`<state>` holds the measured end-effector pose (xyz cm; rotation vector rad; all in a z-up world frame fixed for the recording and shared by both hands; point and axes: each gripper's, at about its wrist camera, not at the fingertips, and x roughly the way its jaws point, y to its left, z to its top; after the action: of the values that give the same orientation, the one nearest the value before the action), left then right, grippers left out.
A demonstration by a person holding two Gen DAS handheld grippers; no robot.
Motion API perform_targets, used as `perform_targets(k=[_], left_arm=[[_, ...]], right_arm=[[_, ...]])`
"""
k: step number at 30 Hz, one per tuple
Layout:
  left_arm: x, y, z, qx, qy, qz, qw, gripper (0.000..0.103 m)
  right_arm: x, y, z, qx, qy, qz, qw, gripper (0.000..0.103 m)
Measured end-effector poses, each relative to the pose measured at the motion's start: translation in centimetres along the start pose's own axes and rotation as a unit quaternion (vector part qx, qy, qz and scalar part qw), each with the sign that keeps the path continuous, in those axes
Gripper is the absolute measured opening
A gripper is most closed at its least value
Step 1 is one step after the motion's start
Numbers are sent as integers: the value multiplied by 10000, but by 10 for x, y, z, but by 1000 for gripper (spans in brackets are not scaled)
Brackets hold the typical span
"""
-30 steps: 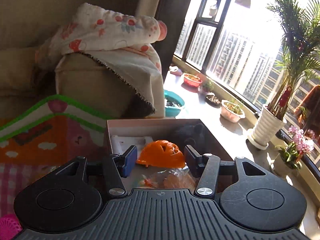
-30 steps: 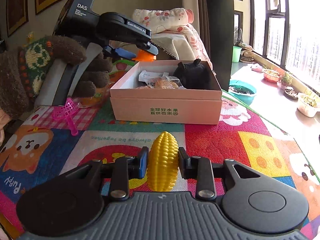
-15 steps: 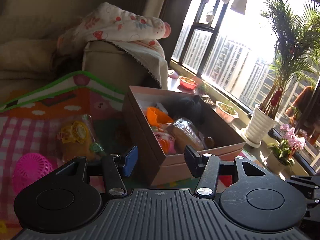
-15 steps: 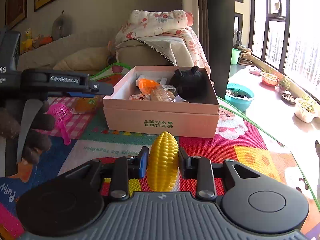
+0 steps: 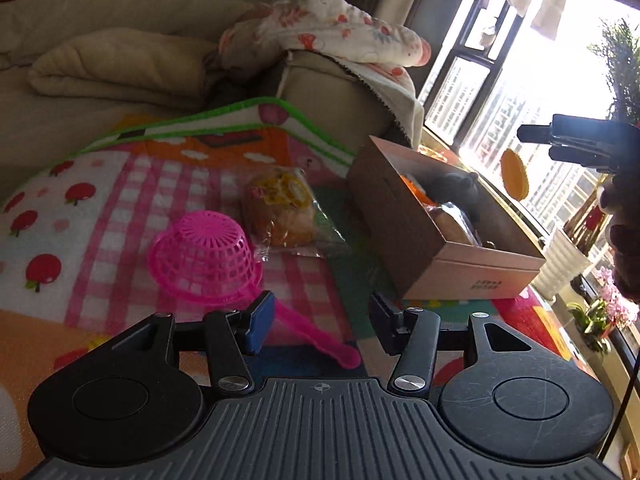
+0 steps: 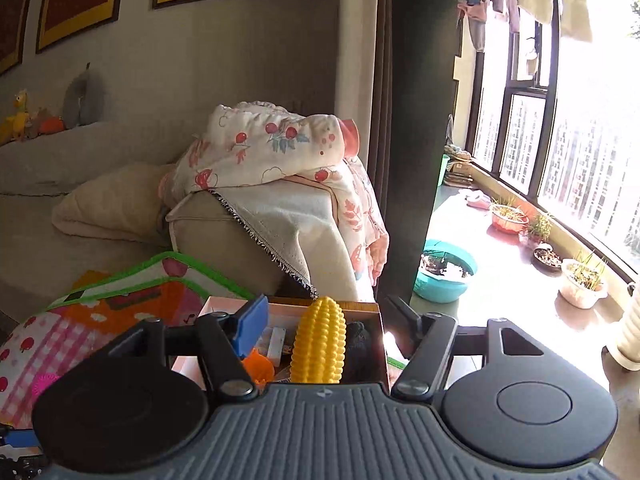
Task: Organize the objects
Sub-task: 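Lower the corn toy into the pink box and open the right tool, then reach the left tool to the pink strainer and grasp its handle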
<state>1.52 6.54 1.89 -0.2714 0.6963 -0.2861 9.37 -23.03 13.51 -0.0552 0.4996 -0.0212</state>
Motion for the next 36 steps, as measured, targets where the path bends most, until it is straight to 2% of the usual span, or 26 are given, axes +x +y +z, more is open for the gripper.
perform_targets(k=[2,4,8,9,10,12,15,19,23,25,29,36], left_arm=[[0,6,0,-85,-44,75,9999,56],[1,12,1,-119,-84,184,9997,56],[2,20,3,-273,-180,298,9990,56],[3,20,3,-299,-211,304,9989,56],[4,21,4,-325,-234,323,9987,56],[5,22,5,-397,-293,416,9979,56],[8,26,8,-520,-388,594,9961,56],[18,30,15,-657,-458,867,9930,56],[33,28,22,-709,-452,957,9919,56],[40,22,24,-645,-425,945,9925,57],[55,4,23,-341,-318,723,9963,57],[65,-34,10,562,-125,362,9977,57]], right_arm=[[5,9,-21,-131,173,71,9997,72],[4,19,-48,-271,300,100,9991,79],[-9,34,-89,-486,415,143,9979,85],[-13,36,-96,-485,397,140,9979,86],[-18,37,-102,-467,354,121,9982,92],[-27,37,-110,-377,383,191,9984,93],[-40,34,-122,-111,346,333,9988,102],[-44,36,-145,-32,445,357,9984,103],[-38,35,-161,153,674,356,9970,103],[-43,32,-160,272,504,321,9978,103],[-39,29,-162,374,631,323,9968,103],[-37,29,-163,407,676,282,9965,103]])
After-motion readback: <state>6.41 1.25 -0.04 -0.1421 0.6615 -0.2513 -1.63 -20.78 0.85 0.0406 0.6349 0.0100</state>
